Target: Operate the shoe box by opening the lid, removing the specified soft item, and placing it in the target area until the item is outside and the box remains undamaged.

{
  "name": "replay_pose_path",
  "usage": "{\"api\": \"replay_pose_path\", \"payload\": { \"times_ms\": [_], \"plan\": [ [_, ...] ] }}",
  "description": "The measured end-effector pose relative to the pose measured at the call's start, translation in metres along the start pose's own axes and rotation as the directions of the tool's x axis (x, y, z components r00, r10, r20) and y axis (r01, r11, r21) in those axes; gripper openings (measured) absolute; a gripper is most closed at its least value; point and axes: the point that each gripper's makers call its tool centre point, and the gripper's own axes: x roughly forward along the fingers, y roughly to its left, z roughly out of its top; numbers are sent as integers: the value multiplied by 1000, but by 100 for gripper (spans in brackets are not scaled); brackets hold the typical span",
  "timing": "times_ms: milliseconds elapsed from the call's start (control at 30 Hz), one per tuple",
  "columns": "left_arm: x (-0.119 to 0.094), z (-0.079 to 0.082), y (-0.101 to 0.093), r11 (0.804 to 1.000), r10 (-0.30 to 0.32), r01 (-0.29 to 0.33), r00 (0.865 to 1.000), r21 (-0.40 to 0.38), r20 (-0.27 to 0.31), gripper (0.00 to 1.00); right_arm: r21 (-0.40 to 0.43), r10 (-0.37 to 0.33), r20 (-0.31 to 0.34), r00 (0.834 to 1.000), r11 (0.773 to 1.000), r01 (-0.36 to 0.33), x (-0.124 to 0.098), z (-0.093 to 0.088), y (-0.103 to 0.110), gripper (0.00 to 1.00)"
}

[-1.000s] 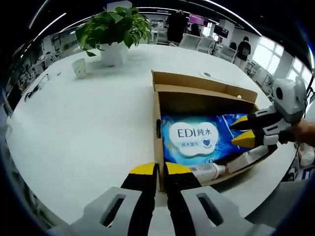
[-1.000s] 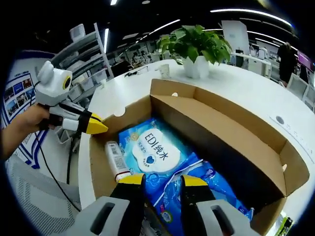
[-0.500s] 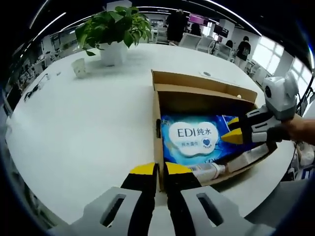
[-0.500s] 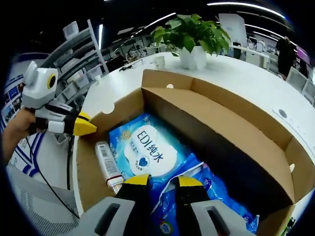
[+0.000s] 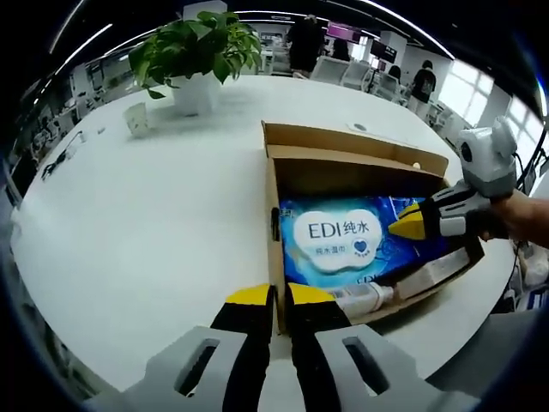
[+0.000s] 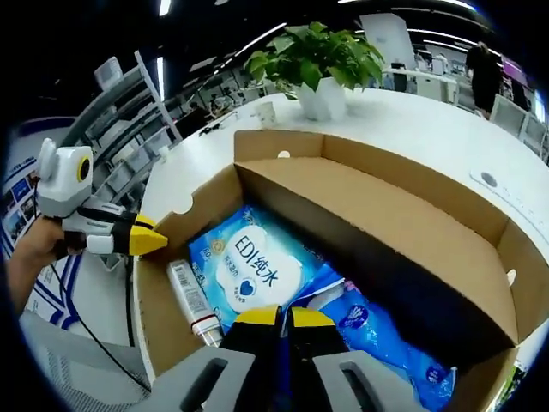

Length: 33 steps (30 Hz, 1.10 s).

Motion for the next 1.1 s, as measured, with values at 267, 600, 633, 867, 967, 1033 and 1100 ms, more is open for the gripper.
{"api": "replay_pose_path", "payload": {
  "times_ms": [267, 600, 633, 867, 967, 1033, 1100],
  "plan": [
    [0, -1, 0, 1000, -1, 1, 1000, 2, 2, 4, 9, 4, 22, 1000, 1000, -4, -7, 8, 3, 0],
    [-1, 0, 0, 1000, 0, 0, 1000, -1, 1, 4, -13, -8, 55, 998, 1000, 9, -19, 17, 2, 0],
    [-1, 0, 0, 1000, 0, 0, 1000, -1, 1, 4, -17, -11, 53, 999, 1000, 12, -19, 16, 1, 0],
    [0, 1, 1, 1000, 1, -1, 1000, -3, -3, 4, -26, -6, 71, 997, 1000, 8, -29, 19, 2, 0],
    [0, 1, 1, 1000, 0, 0, 1000, -9, -2, 4, -37, -10, 74, 997, 999, 13, -35, 20, 2, 0],
    [0, 1, 2, 1000, 0, 0, 1000, -10, -1, 4, -48, -12, 78, 997, 999, 15, -39, 20, 1, 0],
    [1, 2, 2, 1000, 3, -3, 1000, -6, -2, 4, -52, -17, 81, 997, 998, 21, -44, 20, -2, 0]
  ]
}}
